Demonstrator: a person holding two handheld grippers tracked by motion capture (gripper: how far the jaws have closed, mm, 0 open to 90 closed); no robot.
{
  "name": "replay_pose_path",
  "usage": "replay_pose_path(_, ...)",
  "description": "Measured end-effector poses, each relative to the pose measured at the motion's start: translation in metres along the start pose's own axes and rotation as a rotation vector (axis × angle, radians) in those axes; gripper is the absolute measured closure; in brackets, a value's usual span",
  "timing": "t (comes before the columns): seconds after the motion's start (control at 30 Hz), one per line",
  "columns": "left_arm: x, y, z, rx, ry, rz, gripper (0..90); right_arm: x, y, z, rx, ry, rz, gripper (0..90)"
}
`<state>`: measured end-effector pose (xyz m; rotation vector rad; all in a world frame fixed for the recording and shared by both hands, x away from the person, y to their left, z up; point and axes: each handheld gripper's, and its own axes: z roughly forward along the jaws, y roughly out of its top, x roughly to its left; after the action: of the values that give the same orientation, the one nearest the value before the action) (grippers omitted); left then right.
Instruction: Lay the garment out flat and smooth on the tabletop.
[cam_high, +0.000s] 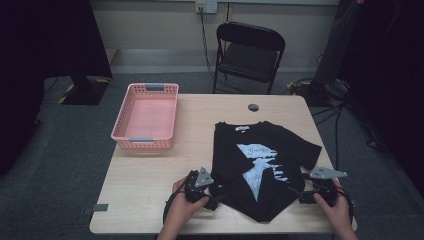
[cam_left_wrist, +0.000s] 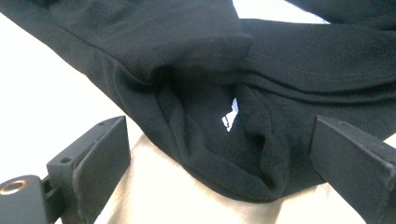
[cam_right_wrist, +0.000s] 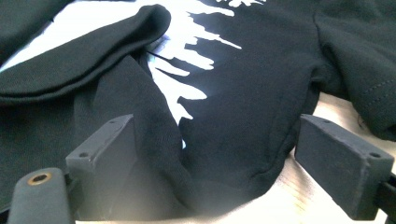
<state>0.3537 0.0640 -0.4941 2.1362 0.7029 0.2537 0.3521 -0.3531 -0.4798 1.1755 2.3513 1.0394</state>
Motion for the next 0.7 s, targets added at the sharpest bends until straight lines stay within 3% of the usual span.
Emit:
replay_pose_path(0.3, -0.0001, -0.0001, 0.0, -0.001, 0.0, 0.0, 5.5, 0.0003, 0.0004, 0.0026, 0.036, 0.006, 0.002, 10.8)
replay_pose_path(0.7, -0.0009, 0.0001, -0.0012, 0.003, 0.004, -0.007, 6.1, 0.0001, 0.0004, 0.0028, 0.038, 0.008, 0.003, 10.5)
